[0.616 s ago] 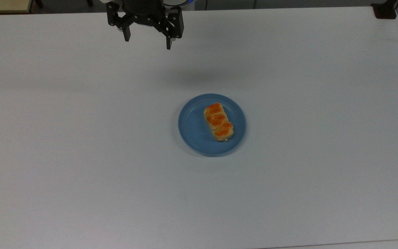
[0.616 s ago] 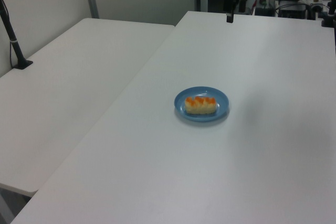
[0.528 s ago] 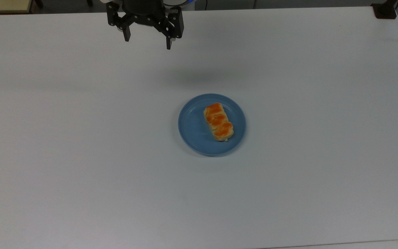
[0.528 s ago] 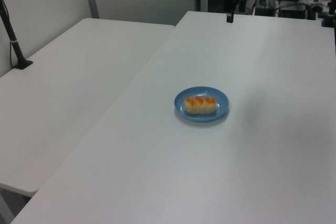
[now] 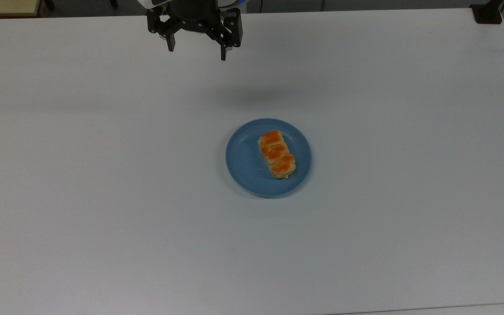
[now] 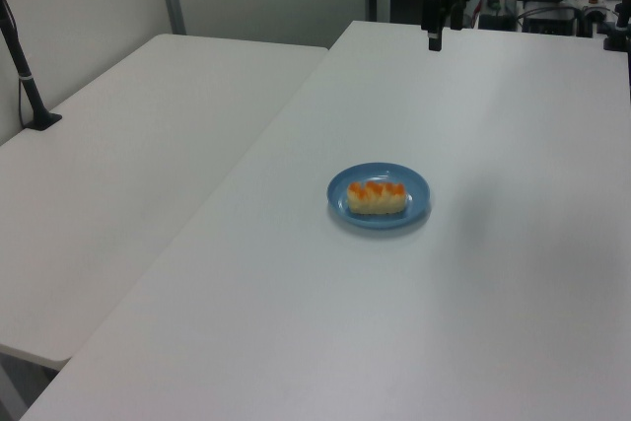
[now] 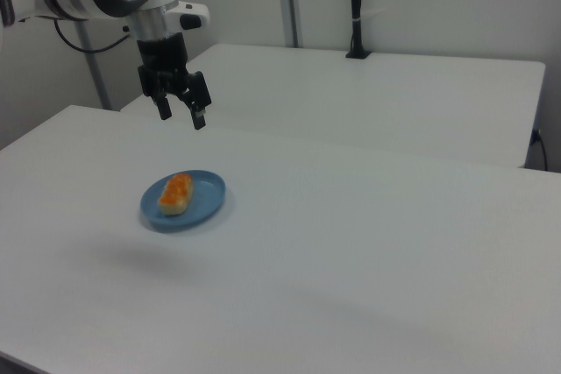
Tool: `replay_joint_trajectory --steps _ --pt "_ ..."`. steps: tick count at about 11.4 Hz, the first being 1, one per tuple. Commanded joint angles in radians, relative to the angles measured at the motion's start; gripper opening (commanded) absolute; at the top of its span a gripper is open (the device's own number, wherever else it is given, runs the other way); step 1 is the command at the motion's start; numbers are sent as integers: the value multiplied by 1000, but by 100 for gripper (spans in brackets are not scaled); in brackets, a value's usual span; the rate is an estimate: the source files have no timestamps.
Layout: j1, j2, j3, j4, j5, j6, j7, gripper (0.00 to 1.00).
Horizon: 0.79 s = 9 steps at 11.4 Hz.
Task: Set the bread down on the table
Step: 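Move the open gripper toward the blue plate with the bread roll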
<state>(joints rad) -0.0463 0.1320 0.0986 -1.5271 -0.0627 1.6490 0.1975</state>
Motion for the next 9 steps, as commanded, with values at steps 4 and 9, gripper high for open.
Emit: replay_joint_trajectory --steps 4,9 --pt "16 -11 -5 -15 -12 -17 -7 100" --pt "130 20 -22 -8 -14 18 -10 100"
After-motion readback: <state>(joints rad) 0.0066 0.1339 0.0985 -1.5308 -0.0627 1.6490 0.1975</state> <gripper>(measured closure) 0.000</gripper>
